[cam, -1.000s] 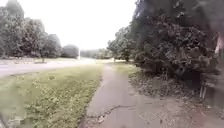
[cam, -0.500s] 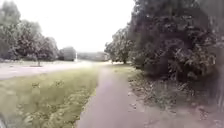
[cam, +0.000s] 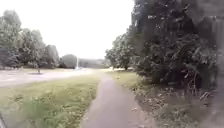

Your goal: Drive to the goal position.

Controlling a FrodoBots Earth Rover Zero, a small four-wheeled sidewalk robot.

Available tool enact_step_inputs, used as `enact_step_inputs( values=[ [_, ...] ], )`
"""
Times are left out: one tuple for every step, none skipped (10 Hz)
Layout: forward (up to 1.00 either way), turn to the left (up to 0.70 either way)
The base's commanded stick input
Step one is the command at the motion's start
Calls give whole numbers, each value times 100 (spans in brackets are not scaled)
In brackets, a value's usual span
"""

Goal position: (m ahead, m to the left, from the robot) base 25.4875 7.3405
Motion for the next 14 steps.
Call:
enact_step_inputs(
  values=[
    [100,0],
    [100,0],
    [100,0],
    [100,0],
    [100,0],
    [100,0],
    [100,0],
    [100,0],
    [100,0],
    [100,0],
    [100,0],
    [100,0],
    [100,0],
    [100,0]
  ],
)
